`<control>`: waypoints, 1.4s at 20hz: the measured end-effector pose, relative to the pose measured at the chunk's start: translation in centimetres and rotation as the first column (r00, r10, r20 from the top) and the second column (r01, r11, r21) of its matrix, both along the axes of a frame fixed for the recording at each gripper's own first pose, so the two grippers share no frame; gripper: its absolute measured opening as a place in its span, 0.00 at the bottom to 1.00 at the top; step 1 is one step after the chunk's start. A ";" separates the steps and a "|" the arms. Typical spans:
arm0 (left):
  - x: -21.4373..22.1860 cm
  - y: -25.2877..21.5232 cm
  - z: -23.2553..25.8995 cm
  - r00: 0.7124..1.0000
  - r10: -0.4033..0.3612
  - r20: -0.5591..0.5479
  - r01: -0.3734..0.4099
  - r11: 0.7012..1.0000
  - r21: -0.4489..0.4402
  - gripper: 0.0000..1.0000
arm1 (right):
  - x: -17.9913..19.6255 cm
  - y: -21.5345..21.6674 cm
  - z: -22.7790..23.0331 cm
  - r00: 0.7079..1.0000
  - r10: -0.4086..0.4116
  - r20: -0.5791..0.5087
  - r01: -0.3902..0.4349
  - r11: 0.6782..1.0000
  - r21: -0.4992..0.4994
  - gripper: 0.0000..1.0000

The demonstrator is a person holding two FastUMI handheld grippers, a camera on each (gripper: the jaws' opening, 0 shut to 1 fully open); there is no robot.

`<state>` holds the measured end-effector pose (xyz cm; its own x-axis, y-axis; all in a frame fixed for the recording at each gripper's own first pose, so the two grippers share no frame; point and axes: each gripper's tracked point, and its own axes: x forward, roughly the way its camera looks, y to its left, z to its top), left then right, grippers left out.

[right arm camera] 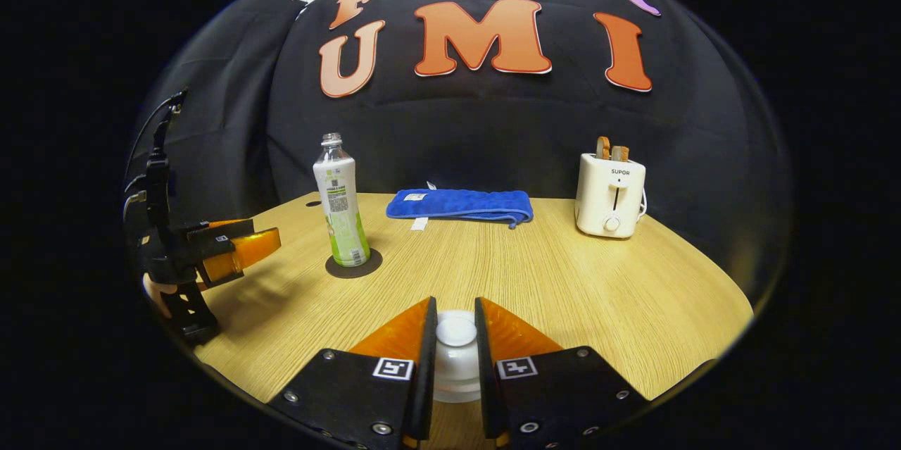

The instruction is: Open the teacup lid with one hand, grasp the water bottle and pour water into the teacup with the other hand; after pouring, place the water bottle on the coaster and then close the teacup lid.

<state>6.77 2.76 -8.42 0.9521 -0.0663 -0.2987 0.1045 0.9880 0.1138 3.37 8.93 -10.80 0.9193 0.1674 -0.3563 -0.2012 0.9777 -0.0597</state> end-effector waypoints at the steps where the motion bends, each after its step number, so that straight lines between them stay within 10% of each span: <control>1: 0.0 -0.1 0.1 1.000 -0.002 0.003 0.002 1.000 0.001 0.98 | 0.0 -0.1 0.0 1.000 0.000 0.000 0.000 1.000 0.003 0.32; 13: -0.6 -1.4 3.2 0.998 -0.018 0.062 0.016 0.999 0.033 0.98 | -0.5 -6.0 4.3 0.990 -0.112 0.082 0.111 0.994 0.014 0.95; 28: -1.8 0.1 7.2 0.987 0.054 0.151 -0.053 0.999 -0.009 0.98 | -1.7 -12.3 6.7 0.968 -0.196 0.158 0.197 0.980 0.010 0.97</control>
